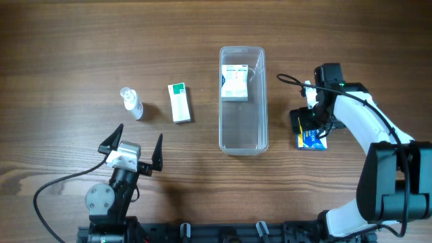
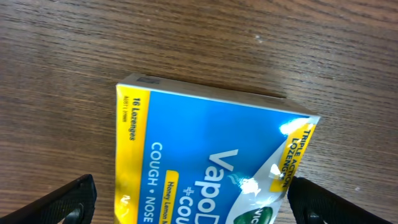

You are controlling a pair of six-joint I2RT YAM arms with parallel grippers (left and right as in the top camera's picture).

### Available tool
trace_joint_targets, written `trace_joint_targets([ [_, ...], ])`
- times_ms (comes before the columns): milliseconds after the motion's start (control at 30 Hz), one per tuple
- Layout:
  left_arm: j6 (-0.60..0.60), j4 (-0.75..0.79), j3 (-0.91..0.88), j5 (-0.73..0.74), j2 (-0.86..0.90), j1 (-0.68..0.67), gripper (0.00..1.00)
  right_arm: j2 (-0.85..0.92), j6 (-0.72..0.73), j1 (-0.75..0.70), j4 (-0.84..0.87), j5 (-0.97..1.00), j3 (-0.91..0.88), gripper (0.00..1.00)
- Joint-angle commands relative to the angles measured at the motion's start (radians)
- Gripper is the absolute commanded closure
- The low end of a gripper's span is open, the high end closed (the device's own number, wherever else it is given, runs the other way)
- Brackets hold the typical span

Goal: Pack container
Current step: 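Lower and grasp the VapoDrops box with the right gripper, then carry the VapoDrops box into the container on top of the pack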

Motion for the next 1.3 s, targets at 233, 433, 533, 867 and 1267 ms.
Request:
trace_joint_targets([
  [233,0.002,0.000,-0.006,0.008,-0.005,0.006,0.00,0.064,0.024,-0.002,0.001,0.015,-0.004,0.00],
  [433,0.001,0.000,-0.006,0.008,-0.005,0.006,0.00,0.083,0.024,-0.002,0.014,0.015,-0.004,0.00],
  [533,0.002,0.000,-0.006,0.008,-0.005,0.006,0.00,0.083,0.025,-0.002,0.022,0.016,-0.004,0.00],
  [867,0.001,-0.001,-0.006,0.008,-0.005,0.006,0.00,0.083,0.082,-0.002,0.034,0.015,-0.004,0.25],
  [1267,0.001,0.000,-0.006,0.008,-0.005,0.006,0.00,0.079,0.103,0.000,-0.080,0.010,0.119,0.27],
])
